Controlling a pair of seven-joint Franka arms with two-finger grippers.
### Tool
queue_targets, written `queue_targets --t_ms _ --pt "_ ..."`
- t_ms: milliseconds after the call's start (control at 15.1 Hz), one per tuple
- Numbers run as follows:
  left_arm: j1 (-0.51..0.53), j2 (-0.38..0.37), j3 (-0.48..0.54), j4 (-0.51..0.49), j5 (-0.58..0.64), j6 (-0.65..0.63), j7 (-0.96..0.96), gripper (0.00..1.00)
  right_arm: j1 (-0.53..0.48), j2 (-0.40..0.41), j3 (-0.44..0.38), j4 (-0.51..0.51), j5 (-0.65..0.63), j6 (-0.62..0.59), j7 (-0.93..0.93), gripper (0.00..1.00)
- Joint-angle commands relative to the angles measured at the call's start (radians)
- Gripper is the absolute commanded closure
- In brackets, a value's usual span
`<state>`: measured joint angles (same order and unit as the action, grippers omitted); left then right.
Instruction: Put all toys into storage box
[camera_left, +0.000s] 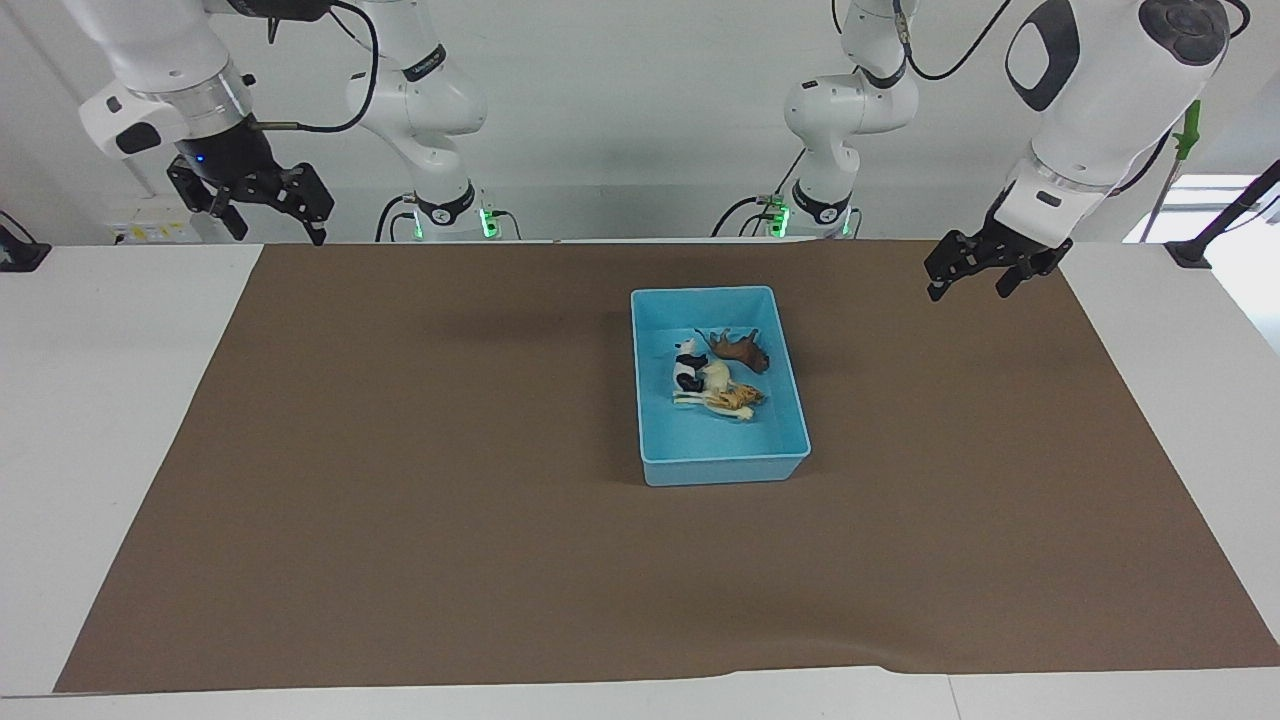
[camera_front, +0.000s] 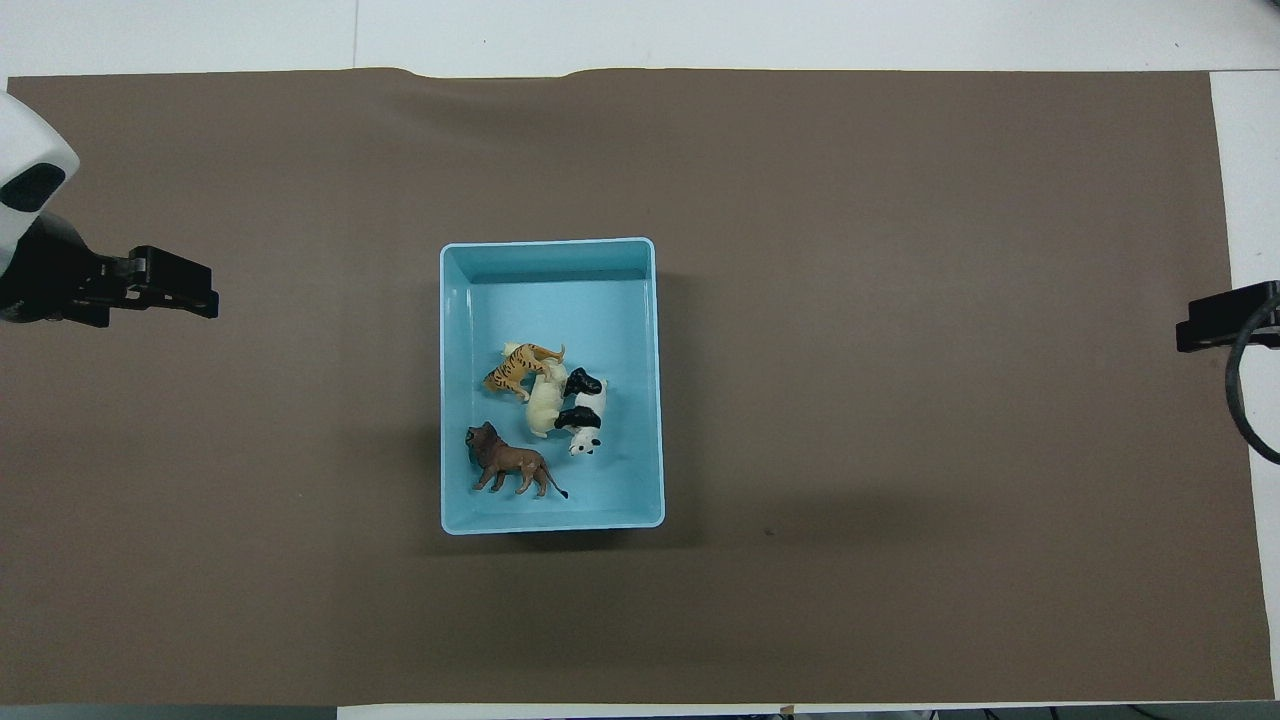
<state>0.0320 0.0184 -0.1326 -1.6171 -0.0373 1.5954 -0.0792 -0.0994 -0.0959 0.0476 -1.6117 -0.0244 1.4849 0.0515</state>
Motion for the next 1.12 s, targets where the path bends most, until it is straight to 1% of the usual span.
queue_targets --t_ms 0,793,925,1057 --pt "-0.011 0.005 0.005 0.005 0.008 -0.023 0.016 0.0 -0.017 -0.013 0.017 -0.005 -0.006 -0.014 0.001 0.0" --pt "-0.027 0.018 0.019 0.022 0.02 -0.002 0.082 0.0 -0.014 -0.018 0.015 -0.007 0.009 -0.008 0.002 0.0" --pt "-0.069 0.02 0.056 0.028 0.02 -0.005 0.082 0.0 -0.014 -0.019 0.015 -0.008 0.009 -0.012 0.002 0.0" --pt "-0.156 0.018 0.14 0.029 0.019 -0.002 0.082 0.0 -0.013 -0.019 0.015 -0.008 0.009 -0.012 0.002 0.0"
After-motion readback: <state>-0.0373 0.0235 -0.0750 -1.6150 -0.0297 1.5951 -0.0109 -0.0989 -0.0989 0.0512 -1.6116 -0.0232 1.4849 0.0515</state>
